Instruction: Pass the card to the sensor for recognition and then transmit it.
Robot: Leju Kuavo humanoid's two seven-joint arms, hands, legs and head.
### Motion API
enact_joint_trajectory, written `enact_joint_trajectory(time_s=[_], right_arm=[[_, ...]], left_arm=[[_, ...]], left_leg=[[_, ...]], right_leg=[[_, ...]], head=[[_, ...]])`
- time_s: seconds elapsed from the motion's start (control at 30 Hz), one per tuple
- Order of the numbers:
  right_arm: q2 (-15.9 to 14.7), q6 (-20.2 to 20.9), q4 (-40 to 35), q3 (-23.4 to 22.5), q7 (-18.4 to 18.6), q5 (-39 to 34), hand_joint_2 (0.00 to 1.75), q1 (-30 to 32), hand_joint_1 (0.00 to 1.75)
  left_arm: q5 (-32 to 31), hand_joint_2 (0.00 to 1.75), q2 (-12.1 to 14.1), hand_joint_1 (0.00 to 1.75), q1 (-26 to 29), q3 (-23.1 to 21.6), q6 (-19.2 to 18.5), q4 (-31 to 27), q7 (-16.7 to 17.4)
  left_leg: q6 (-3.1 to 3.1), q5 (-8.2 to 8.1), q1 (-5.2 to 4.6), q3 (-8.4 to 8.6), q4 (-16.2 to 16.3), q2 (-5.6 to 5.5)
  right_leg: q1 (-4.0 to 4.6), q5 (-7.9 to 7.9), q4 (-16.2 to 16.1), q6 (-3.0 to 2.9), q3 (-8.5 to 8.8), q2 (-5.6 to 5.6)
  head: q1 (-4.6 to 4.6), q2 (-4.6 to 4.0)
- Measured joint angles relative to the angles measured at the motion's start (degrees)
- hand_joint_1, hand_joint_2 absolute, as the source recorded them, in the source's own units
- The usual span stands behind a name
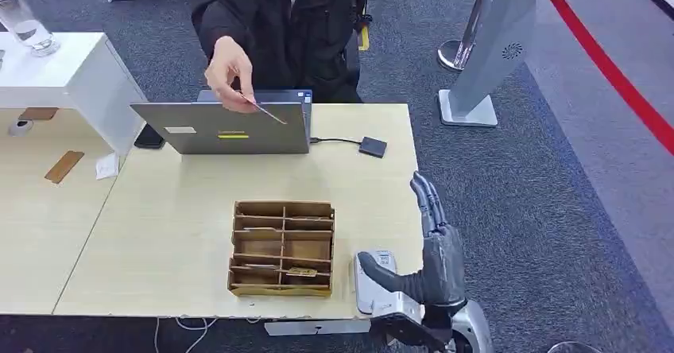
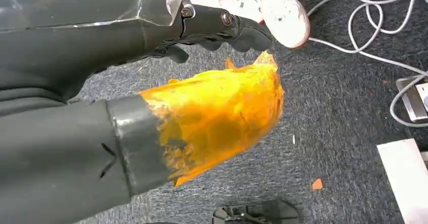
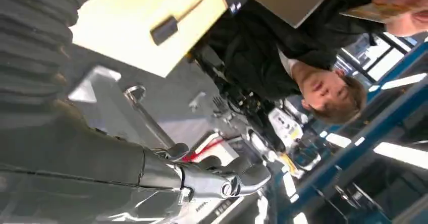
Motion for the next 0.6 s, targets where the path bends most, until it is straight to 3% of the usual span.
enact_joint_trajectory(time_s=[0.6], right_arm=[[-1.33,-3.80,7.02,2.75,8.29,17.73,1.75,-12.38,0.00]], left_arm=[[-2.69,0.00,0.50,0.00,-0.26,-2.10,-1.55,0.09,1.42]], left_leg=[[0.00,0.01,0.00,0.00,0.00,0.03]], right_leg=[[0.00,0.03,0.00,0.01,-0.01,0.04]], head=[[0.00,0.00]])
